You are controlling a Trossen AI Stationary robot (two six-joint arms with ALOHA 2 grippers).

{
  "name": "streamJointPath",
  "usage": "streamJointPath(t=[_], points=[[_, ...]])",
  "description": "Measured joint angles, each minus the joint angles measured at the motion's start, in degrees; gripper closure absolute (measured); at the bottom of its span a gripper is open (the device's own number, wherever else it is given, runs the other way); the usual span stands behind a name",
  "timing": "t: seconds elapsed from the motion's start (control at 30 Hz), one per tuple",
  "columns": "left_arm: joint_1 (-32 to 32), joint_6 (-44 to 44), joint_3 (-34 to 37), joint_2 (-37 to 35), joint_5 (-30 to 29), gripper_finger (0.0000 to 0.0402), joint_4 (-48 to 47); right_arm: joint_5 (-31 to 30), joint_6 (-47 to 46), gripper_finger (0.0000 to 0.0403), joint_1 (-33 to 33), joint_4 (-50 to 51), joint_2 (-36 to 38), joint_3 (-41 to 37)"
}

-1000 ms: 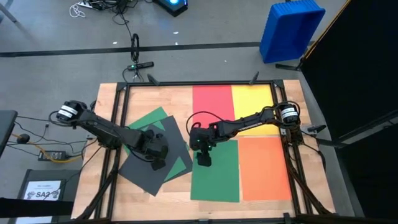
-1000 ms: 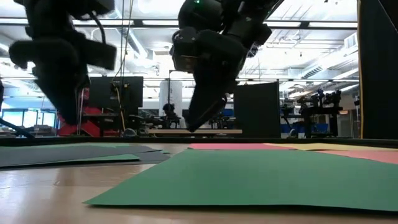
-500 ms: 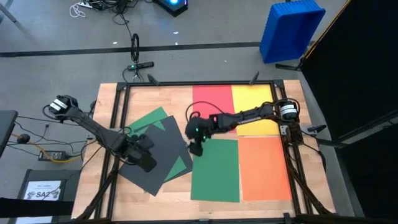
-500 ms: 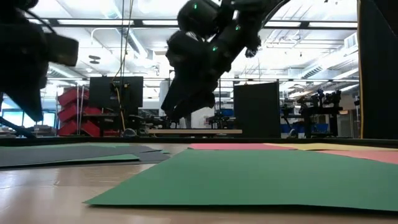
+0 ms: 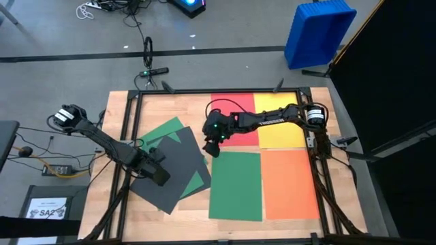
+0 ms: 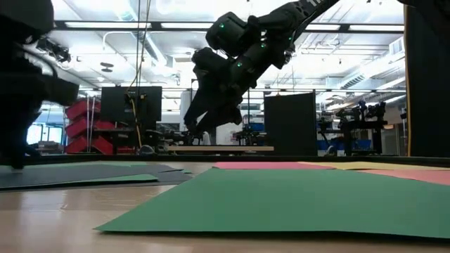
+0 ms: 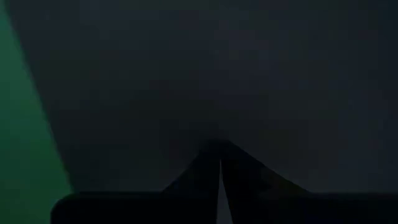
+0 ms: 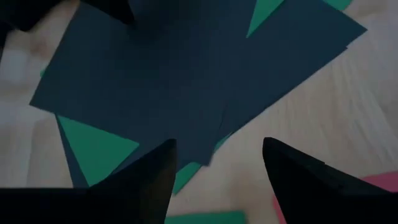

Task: Organize paper
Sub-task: Stack the green colored paper on top of the green colored paper

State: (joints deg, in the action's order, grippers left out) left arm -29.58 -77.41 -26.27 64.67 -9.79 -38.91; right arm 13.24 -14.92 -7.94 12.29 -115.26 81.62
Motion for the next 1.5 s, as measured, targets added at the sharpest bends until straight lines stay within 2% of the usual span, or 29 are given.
streamJointPath(t=[0.1, 0.2, 0.67, 0.87, 0.97, 1.07, 1.23, 1.4, 1.5], points=[[1.4, -0.1, 2.6, 0.4, 1.3, 0.0402, 5.0, 0.0, 0.1, 0.0192, 0.0, -0.2, 0.0, 0.0], [3.1, 0.0, 3.4, 0.6, 0.2, 0.0402, 7.8, 0.0, 0.1, 0.0196, 0.1, 0.5, 0.0, 0.0], [10.5, 5.4, 3.5, 0.8, -7.4, 0.0402, 2.2, 0.4, 3.2, 0.0190, 0.8, 3.0, 0.0, 0.0], [13.8, 7.2, 3.6, 0.8, -10.0, 0.0402, -0.1, -3.3, 8.6, 0.0201, 2.4, 3.9, 0.0, 0.0], [15.3, 9.6, 1.7, 0.6, -11.3, 0.0402, -2.0, -4.4, 9.5, 0.0218, 3.4, 3.9, 0.0, 0.0], [15.9, 12.1, -3.1, -0.3, -13.4, 0.0402, -6.2, -4.6, 9.6, 0.0245, 4.1, 4.0, 0.0, 0.0], [15.3, 13.8, -11.1, -1.2, -13.4, 0.0402, -17.1, -2.5, 10.0, 0.0307, 5.7, 4.7, 0.0, 0.0], [9.2, 14.4, -11.6, -0.9, -7.2, 0.0402, -14.2, -1.8, 10.7, 0.0388, 7.7, 4.3, 0.0, 0.0], [3.3, 17.1, -11.7, -0.1, -4.2, 0.0402, -6.5, -1.6, 10.5, 0.0395, 8.4, 4.1, 0.0, 0.0]])
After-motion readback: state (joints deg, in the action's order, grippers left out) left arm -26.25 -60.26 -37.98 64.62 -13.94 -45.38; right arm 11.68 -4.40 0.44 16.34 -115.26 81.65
